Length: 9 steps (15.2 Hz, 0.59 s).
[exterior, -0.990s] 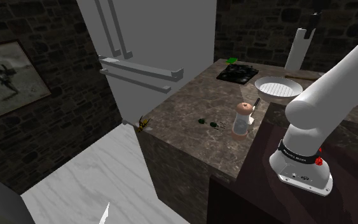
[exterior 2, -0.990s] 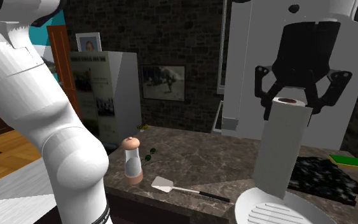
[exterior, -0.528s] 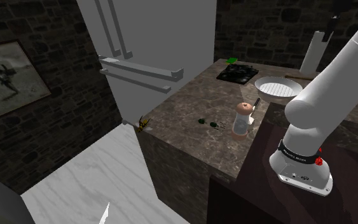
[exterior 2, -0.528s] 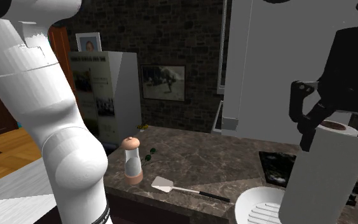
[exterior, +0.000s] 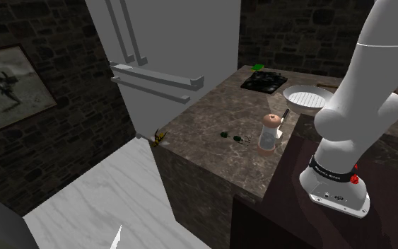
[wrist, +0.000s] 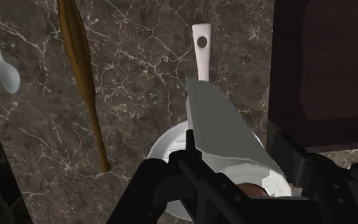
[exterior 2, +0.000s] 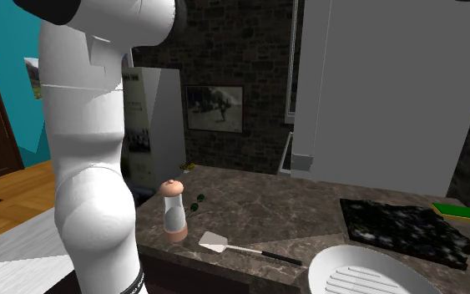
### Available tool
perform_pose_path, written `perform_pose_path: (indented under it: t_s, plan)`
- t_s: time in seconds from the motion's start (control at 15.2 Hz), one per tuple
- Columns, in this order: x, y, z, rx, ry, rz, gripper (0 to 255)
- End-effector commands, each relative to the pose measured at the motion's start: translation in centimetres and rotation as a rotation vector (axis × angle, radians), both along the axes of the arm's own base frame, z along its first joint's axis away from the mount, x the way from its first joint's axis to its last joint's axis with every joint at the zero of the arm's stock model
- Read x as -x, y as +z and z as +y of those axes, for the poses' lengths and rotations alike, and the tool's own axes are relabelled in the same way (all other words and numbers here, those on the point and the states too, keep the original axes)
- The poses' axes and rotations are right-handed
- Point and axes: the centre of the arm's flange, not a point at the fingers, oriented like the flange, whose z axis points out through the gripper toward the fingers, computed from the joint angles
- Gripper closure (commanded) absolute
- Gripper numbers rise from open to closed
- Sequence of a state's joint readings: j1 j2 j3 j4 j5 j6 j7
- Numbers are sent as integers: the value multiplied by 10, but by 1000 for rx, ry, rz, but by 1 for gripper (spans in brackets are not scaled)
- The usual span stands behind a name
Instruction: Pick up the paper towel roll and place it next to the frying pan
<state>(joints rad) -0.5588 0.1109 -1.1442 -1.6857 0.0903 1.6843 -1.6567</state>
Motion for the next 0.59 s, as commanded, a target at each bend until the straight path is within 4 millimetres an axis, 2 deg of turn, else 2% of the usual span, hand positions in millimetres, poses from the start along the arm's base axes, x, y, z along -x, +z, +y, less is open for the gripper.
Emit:
perform_pose_path:
  t_s: [0.0,0.33,0.4,0.53]
  plan:
    - [22,-5,-14,2,5,-1,255]
    - [76,-18,-49,2,5,-1,255]
    - [83,-20,-53,2,5,-1,255]
    - [83,-31,-53,2,5,-1,255]
